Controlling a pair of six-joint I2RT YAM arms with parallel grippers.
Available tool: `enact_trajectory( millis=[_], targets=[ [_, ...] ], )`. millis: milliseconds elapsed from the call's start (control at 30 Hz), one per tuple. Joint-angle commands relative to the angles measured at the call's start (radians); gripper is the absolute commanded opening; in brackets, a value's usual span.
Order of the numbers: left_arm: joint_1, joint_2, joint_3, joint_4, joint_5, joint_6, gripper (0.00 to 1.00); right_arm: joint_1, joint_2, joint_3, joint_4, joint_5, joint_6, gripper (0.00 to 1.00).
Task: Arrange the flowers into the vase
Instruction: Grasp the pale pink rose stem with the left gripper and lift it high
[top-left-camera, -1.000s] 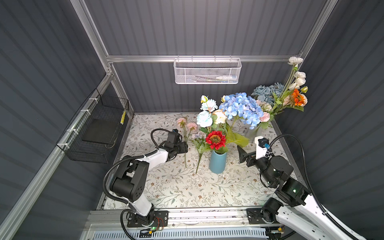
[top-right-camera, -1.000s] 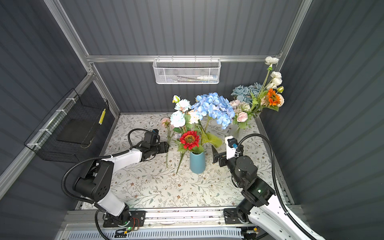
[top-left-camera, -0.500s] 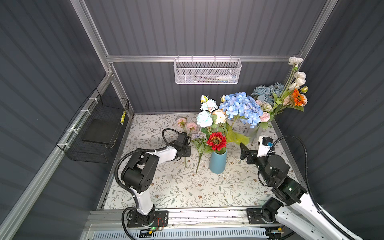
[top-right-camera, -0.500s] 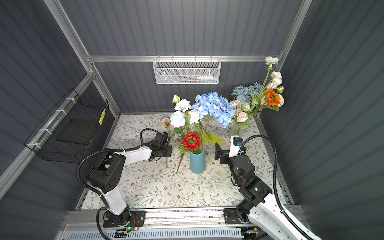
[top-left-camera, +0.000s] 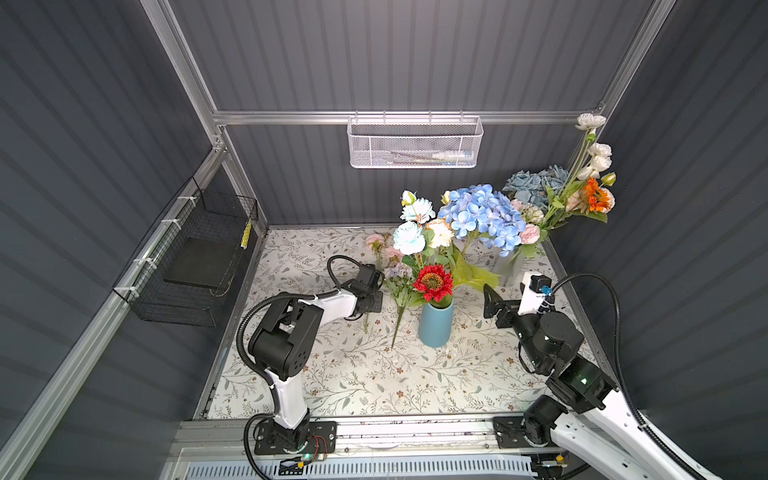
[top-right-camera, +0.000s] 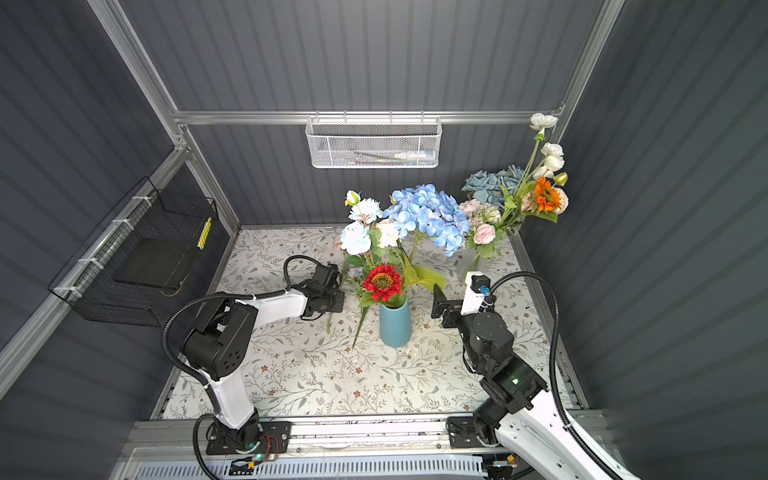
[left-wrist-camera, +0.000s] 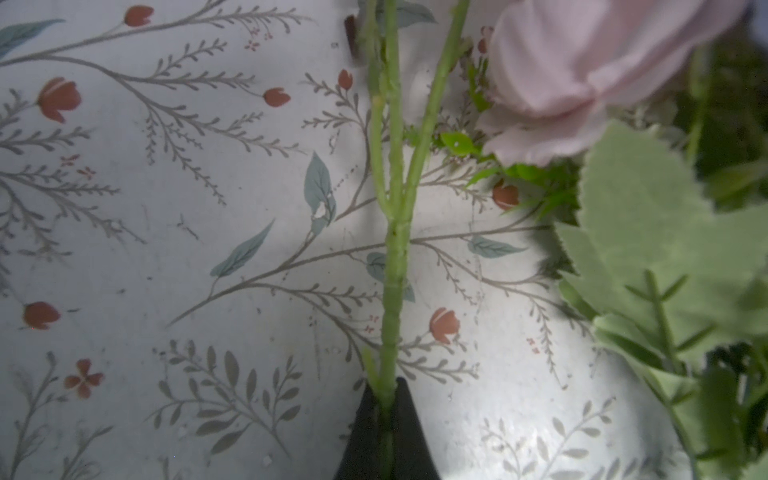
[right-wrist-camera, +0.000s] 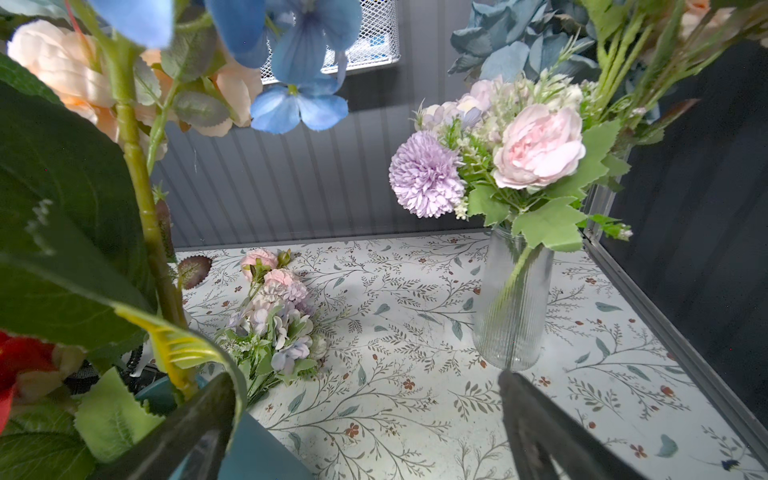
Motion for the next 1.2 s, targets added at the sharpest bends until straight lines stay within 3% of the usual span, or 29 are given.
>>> enact_trajectory(
  millis=[0,333,600,933,1033,1167],
  targets=[
    [0.000,-0.014,0.006,-0.030,-0.012,-0.018,0.00,-0.002,-0.010,-0.003,0.024,0.011,0.006,0.99],
    [0.004,-0.157,-0.098,0.073,-0.072,-0.154,0.00,-0.004,-0.035,0.003,0.024,-0.006,0.025,0.99],
    [0.040,-0.382,-0.182,0.132,-0.100,-0.232,0.00,-0.005,-0.032,0.026,0.041,-0.027,0.015,0.99],
    [0.041,-0.698,-0.197,0.152,-0.161,-0.226,0.00,-0.004,-0.039,0.052,0.058,-0.066,0.008,0.99],
    [0.041,-0.777,-0.204,0.190,-0.129,-0.212,0.00,-0.004,-0.050,0.058,0.072,-0.093,0.002,0.99],
    [0.041,-0.841,-0.214,0.300,0.047,-0.168,0.00,-0.004,-0.067,0.060,0.114,-0.220,-0.031,0.99]
  ],
)
